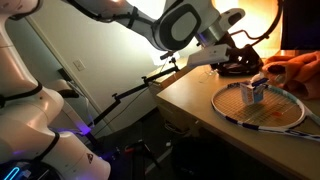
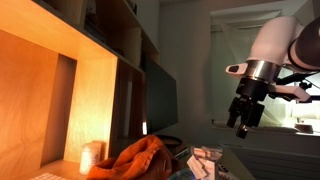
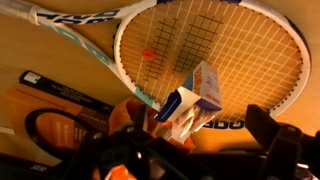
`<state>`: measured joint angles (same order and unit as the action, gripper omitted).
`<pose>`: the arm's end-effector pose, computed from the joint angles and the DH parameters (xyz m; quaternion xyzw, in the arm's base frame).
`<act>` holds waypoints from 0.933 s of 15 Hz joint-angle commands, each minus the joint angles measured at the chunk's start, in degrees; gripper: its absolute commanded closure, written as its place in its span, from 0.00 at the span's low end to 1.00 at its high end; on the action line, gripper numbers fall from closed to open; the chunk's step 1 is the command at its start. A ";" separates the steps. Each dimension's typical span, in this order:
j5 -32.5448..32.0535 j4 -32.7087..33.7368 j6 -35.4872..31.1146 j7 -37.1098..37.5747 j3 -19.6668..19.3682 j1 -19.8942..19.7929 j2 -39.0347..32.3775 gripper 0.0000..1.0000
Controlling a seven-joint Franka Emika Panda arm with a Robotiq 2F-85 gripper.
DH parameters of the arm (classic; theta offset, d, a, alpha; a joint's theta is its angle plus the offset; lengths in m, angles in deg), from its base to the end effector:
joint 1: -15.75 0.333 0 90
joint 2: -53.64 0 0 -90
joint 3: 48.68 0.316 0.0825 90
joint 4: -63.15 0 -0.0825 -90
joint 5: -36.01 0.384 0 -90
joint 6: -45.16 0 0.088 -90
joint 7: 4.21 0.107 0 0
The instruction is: Drop the box on the racket onto the floor
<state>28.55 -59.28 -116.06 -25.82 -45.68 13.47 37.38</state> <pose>0.6050 0.0130 0.3142 0.9499 0.2424 0.1876 0.0606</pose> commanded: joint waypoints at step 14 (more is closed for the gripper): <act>-1.86 1.41 -4.46 -10.62 3.15 -5.63 -9.88 0.00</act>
<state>27.62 -59.03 -117.02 -31.86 -44.67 10.15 29.23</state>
